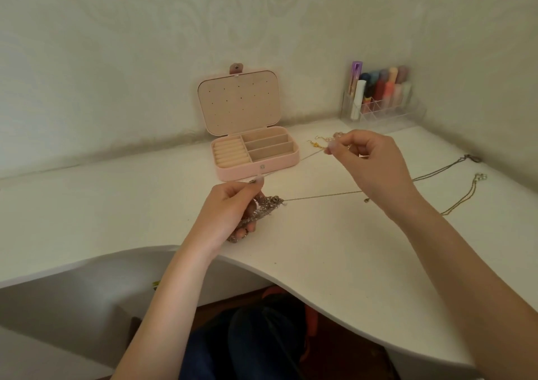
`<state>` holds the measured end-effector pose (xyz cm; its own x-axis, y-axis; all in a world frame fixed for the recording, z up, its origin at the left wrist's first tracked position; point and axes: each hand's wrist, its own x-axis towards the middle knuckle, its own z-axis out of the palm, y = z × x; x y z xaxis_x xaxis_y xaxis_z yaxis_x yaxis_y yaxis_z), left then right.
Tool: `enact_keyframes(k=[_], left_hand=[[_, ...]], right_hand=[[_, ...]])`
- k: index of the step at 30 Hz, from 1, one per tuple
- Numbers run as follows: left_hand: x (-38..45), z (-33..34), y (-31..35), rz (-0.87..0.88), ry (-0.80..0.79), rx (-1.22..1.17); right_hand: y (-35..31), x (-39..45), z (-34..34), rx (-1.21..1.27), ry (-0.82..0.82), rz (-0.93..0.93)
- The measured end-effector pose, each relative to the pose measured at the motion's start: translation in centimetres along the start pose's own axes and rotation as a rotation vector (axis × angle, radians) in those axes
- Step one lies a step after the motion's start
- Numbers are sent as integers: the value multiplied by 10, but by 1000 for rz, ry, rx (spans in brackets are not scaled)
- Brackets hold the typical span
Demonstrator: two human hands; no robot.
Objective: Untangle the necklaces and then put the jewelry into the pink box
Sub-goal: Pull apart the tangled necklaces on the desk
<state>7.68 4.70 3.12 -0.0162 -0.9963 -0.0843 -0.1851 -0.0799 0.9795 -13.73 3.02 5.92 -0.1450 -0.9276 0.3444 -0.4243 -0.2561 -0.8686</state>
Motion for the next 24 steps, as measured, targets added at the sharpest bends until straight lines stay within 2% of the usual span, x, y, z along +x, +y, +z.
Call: enact_keyframes(k=[4, 11, 13, 15, 19, 24], left_hand=[[-1, -2, 4, -47, -91, 30], [0, -1, 3, -92, -51, 5], [-1, 0, 2, -69, -40, 10], [-2, 2, 2, -44, -36, 9], [0, 4, 0, -21, -24, 7], [1, 2, 0, 14, -102, -34]], right_hand=[[11, 0, 7, -113, 15, -9], [20, -11, 26, -379, -259, -32], [18, -15, 31, -447, -272, -72], [9, -21, 36, -330, -310, -74], [-1, -30, 45, -91, -511, -10], [1, -29, 46, 51, -489, 31]])
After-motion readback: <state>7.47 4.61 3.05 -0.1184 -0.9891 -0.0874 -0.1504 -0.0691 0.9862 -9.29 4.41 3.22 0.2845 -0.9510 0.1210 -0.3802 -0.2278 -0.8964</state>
